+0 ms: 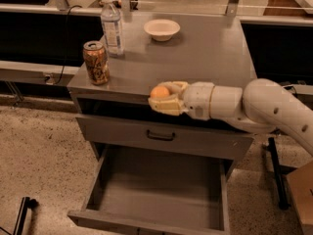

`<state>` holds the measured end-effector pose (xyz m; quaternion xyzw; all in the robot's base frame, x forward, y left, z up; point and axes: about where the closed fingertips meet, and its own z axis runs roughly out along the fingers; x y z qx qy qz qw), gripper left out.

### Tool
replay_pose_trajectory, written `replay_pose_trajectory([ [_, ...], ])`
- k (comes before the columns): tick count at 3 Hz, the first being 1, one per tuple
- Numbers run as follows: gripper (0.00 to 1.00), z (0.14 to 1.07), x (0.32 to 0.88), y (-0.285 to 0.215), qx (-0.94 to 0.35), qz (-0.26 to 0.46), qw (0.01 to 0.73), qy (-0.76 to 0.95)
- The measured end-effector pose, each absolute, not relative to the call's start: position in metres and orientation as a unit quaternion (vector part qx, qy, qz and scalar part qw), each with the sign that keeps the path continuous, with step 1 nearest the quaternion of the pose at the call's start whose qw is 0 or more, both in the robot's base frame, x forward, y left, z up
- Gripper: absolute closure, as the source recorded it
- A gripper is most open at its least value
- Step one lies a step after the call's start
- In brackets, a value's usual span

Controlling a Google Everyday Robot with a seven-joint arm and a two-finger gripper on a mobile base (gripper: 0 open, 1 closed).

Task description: Place orange into middle drawer

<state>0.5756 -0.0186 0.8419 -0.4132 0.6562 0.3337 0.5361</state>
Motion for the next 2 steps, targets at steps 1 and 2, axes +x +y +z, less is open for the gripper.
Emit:
replay_pose_trajectory([
  [1,1.00,0.830,0.543,-0.022,-0.426,0.342,0.517,0.659],
  [2,1.00,0.802,0.516,-0.026,-0.436,0.359,0.495,0.660],
])
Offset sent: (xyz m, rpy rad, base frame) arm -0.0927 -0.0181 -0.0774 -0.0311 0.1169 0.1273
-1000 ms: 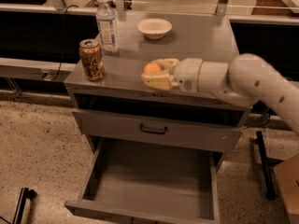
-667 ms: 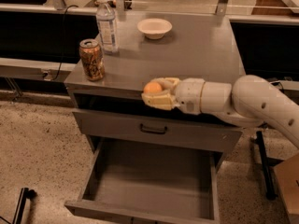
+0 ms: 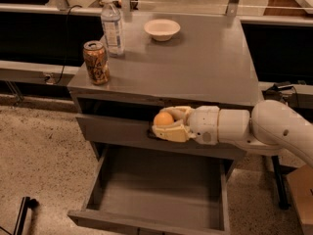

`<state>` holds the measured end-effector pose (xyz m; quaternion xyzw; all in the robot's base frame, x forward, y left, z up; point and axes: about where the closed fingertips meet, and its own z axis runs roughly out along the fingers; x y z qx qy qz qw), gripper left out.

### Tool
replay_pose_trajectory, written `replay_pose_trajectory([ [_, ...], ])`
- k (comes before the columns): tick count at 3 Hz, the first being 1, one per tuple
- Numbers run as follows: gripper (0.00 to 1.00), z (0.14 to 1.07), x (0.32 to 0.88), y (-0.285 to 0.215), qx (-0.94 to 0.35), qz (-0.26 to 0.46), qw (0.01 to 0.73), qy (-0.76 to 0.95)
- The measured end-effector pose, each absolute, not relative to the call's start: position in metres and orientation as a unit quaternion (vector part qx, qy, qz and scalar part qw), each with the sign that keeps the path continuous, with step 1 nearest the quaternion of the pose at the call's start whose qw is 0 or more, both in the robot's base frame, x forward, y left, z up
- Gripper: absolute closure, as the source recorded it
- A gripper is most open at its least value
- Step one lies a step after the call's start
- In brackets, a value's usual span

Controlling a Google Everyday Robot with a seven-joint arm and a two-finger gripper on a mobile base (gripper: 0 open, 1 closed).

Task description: Place orange into middle drawer

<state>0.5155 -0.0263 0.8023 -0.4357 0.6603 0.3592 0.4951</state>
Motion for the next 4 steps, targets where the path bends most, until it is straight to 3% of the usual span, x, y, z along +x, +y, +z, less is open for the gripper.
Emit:
replay_pose_trajectory([
  [1,1.00,0.804,0.518,-0.022,-0.442,0.352,0.498,0.658],
  [4,1.00,0.626,0.491,-0.029,-0.541,0.338,0.442,0.630],
])
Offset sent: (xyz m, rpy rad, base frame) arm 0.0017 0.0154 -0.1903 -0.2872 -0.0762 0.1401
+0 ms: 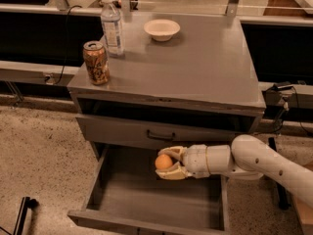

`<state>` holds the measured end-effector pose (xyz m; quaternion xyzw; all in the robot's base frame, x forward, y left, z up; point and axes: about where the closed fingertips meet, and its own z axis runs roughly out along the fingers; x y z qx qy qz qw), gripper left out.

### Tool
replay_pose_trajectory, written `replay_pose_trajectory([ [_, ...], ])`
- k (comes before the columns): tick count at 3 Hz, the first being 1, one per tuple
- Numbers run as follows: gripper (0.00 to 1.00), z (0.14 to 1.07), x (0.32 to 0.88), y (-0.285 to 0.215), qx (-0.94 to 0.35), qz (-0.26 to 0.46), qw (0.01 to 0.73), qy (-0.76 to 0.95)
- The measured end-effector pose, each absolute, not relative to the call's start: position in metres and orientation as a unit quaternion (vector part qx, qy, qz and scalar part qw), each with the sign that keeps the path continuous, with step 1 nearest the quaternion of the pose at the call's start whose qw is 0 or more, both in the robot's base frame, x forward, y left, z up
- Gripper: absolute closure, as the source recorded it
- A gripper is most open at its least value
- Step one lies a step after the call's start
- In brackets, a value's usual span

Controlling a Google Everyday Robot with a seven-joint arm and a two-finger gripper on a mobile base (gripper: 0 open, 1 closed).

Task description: Place orange into middle drawer

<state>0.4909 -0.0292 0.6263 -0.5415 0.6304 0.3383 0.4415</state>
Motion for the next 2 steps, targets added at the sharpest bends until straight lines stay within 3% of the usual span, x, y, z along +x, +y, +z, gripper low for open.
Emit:
replay_pose_trajectory([
  [2,1.00,0.610,0.495,-0.027,-0.541,0.319,0.439,0.642],
])
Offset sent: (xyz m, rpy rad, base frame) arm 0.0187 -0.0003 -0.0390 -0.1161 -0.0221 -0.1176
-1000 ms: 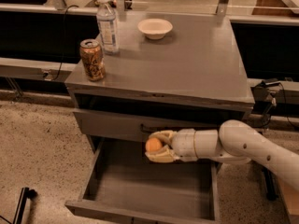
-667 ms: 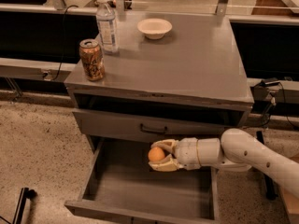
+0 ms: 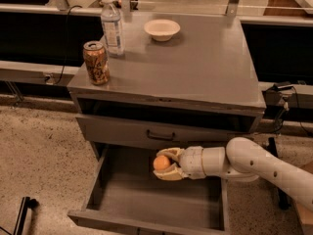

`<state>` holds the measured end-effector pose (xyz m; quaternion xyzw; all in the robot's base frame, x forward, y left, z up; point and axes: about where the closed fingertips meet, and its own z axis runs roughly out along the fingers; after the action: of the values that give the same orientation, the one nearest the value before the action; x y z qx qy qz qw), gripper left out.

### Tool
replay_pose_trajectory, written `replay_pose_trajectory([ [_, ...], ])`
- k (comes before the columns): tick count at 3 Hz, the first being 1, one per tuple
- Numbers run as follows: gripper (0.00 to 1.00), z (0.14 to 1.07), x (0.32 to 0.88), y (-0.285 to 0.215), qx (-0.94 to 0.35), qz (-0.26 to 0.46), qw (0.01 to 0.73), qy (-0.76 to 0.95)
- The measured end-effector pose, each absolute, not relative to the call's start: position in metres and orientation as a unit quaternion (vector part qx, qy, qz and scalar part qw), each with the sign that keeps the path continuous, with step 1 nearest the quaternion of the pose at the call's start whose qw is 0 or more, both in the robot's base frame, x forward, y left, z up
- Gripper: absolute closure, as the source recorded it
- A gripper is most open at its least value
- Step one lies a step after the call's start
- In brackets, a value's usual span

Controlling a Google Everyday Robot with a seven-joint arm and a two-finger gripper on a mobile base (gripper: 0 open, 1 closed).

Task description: Place orange into middle drawer

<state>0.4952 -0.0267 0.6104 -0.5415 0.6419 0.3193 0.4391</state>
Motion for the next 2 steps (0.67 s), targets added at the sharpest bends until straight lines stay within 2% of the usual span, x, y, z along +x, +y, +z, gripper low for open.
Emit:
replay_pose_trajectory([
  [2,1.00,0.473,0.481,-0.040,-0.575,0.268,0.393,0.666],
])
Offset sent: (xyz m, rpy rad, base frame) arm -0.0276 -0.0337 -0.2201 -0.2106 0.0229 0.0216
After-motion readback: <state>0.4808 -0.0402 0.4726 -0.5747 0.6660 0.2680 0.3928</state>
